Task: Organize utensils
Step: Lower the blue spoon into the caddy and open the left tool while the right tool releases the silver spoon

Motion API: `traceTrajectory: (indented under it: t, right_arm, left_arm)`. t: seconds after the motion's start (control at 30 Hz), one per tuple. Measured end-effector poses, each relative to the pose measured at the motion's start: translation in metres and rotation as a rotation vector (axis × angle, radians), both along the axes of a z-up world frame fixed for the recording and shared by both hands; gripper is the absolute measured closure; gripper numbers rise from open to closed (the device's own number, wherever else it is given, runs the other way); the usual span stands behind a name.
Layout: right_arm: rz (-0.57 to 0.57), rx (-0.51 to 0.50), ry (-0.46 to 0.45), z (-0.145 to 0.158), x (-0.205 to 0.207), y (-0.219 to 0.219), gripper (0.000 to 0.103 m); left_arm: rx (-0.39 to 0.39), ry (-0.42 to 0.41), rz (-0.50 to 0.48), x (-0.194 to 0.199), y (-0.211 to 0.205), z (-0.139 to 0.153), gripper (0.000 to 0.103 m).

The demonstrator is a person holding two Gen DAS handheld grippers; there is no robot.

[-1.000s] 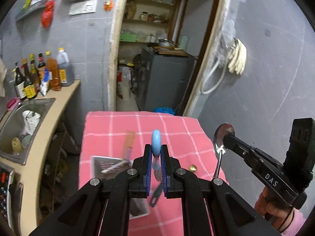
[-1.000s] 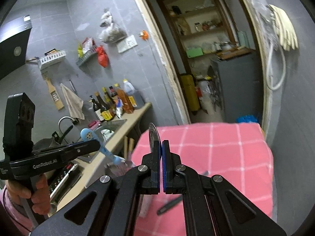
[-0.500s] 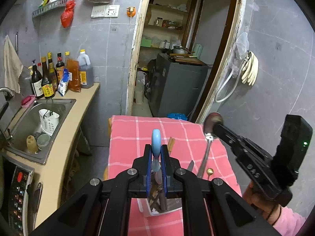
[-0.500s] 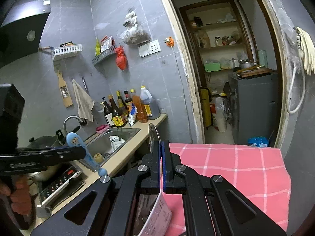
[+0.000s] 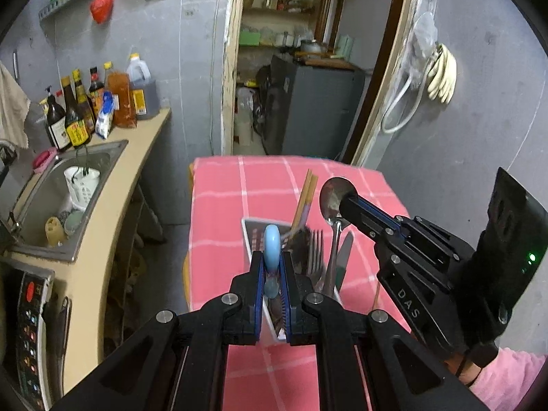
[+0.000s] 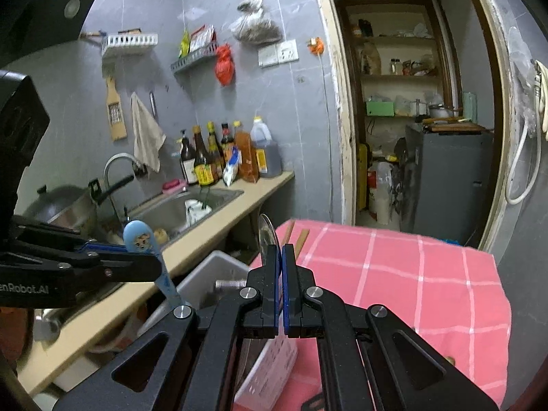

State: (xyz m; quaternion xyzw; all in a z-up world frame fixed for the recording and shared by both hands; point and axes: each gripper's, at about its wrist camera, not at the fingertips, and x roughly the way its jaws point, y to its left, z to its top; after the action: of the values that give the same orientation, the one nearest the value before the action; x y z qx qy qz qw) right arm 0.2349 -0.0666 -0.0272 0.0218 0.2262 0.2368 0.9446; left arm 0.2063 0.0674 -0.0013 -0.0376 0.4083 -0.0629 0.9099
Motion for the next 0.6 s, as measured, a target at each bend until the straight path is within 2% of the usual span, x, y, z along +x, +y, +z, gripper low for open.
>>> traceTrajectory:
  t: [0.17, 0.43, 0.53, 0.6]
  right_arm:
    - [-0.001, 0.023, 0.050, -0.011, -0.002, -0.009, 0.101]
    - [0.012, 0.050, 0.102, -0.014, -0.005, -0.017, 0.100]
    - [0.010, 0.064, 0.108, -0.013, -0.008, -0.023, 0.098]
    - [0.014, 0.075, 0.110, -0.012, -0.009, -0.027, 0.092]
  left_arm:
    - [-0.045, 0.018, 0.019, 0.000, 0.007, -0.014, 0.094]
    - [-0.081, 0.028, 0.028, -0.001, 0.008, -0.021, 0.094]
    - [-0.093, 0.028, 0.036, -0.003, 0.009, -0.022, 0.093]
    - [-0.094, 0.026, 0.038, -0.004, 0.009, -0.022, 0.093]
